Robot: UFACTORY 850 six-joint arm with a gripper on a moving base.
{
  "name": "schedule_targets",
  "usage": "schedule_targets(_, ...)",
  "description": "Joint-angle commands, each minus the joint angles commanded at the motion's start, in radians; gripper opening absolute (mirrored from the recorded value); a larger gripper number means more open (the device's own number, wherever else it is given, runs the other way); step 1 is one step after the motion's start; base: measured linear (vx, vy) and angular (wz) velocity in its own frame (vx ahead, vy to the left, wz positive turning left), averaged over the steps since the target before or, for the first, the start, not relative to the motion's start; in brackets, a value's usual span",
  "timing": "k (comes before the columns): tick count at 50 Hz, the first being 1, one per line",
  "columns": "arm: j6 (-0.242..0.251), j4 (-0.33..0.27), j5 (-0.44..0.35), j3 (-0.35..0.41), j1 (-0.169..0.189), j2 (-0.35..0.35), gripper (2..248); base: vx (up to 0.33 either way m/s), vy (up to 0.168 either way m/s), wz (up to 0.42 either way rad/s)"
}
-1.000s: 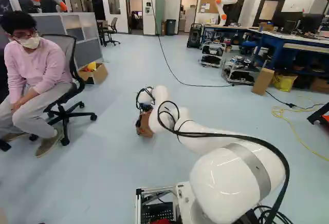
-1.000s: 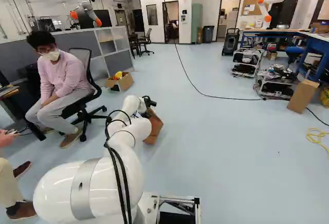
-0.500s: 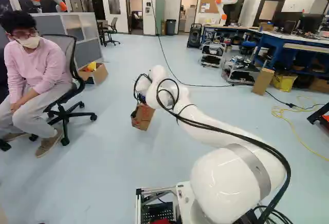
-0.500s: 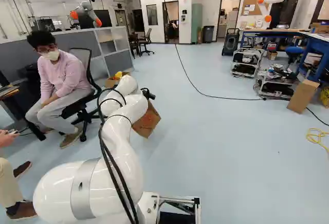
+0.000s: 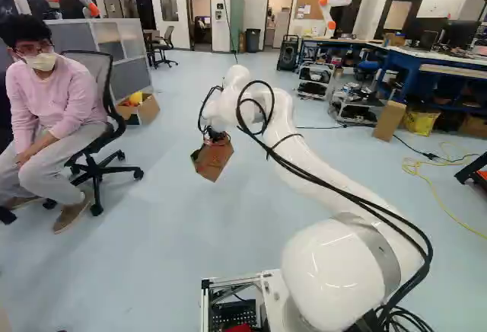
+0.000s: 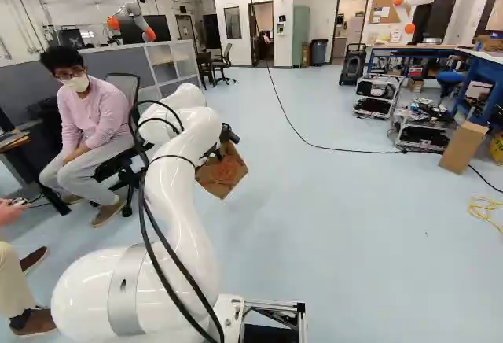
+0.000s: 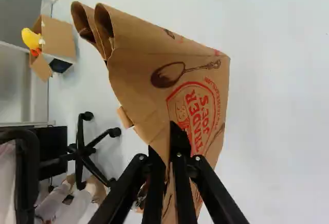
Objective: Pick up the grocery bag from the ground
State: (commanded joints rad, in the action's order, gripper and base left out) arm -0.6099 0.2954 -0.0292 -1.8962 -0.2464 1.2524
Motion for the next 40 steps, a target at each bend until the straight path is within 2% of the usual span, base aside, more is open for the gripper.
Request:
schedule_targets(18,0.000,0.075,-0.206,0.222,-0.002,-0.193,19,0.000,0.000,0.000)
schedule_targets(27,0.000,0.082,-0.293,0.316,-0.007,-0.282,19,0.000,0.000,0.000)
schedule_targets(40,0.000,0.083,-0.379,0.440,-0.016,-0.405,19,0.000,0.000,0.000)
